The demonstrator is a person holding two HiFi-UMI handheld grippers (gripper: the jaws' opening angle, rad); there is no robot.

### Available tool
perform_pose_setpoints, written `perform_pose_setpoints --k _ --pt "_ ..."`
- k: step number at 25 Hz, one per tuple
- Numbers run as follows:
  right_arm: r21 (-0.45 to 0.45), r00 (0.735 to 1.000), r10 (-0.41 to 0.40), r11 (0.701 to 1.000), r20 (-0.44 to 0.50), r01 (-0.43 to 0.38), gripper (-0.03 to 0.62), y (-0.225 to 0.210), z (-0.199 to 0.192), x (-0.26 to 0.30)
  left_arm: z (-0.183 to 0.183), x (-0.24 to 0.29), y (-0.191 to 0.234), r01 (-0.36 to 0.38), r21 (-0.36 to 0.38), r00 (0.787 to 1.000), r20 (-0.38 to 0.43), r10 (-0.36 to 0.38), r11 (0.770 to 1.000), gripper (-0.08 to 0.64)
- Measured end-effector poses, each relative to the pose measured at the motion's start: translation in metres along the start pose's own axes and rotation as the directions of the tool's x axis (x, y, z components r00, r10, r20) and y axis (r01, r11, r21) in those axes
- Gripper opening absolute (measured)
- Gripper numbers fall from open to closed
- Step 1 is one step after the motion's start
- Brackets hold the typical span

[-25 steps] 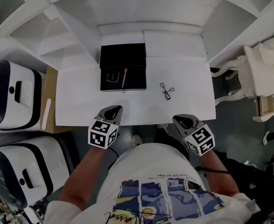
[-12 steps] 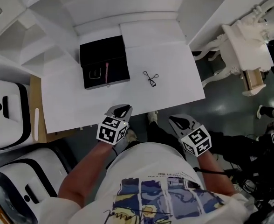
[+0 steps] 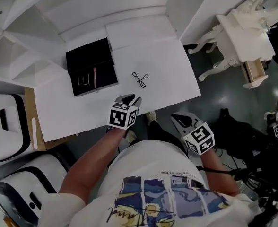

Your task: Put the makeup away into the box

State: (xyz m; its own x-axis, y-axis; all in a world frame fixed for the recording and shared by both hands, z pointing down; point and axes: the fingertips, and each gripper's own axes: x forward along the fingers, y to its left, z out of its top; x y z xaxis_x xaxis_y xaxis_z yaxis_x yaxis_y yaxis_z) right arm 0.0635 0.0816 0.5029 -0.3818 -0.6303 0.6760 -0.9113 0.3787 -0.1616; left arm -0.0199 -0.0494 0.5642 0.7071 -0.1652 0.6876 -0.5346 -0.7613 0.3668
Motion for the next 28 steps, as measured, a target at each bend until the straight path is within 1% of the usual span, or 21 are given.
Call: perform_pose_setpoints --k 7,12,16,21,26,27,28 --pt "0.020 1.000 0.023 1.000 -0.014 -0.023 0.028 -0.028 -0.009 -0.002 0.012 0.039 0.004 -0.053 -0.098 0.998 -0.027 0.051 0.994 0.129" --pt "0.018 0.999 0.042 0.999 -0.021 -0.041 0.028 -0.048 -0.005 0.000 0.019 0.060 0.012 -0.098 -0.115 0.994 -0.052 0.093 0.988 0.144" --pt "0.022 0.998 0.054 0.998 -0.036 -0.053 0.028 -0.062 -0.007 0.000 0.022 0.074 0.021 -0.141 -0.144 0.988 -0.077 0.131 0.979 0.153" --pt "0.027 0.997 0.064 0.998 -0.049 -0.062 0.028 -0.079 -0.007 0.001 0.019 0.088 0.033 -0.203 -0.133 0.976 -0.109 0.190 0.970 0.153" --pt "0.029 0.996 0.071 0.997 -0.055 -0.069 0.028 -0.092 -0.007 0.001 0.018 0.090 0.038 -0.235 -0.127 0.968 -0.117 0.221 0.964 0.148" --pt "0.028 0.996 0.072 0.997 -0.055 -0.071 0.028 -0.094 -0.007 0.002 0.017 0.089 0.038 -0.241 -0.124 0.967 -0.117 0.226 0.963 0.128" --pt "0.027 0.996 0.074 0.997 -0.055 -0.073 0.028 -0.095 -0.006 0.004 0.016 0.087 0.039 -0.244 -0.121 0.966 -0.118 0.230 0.962 0.092"
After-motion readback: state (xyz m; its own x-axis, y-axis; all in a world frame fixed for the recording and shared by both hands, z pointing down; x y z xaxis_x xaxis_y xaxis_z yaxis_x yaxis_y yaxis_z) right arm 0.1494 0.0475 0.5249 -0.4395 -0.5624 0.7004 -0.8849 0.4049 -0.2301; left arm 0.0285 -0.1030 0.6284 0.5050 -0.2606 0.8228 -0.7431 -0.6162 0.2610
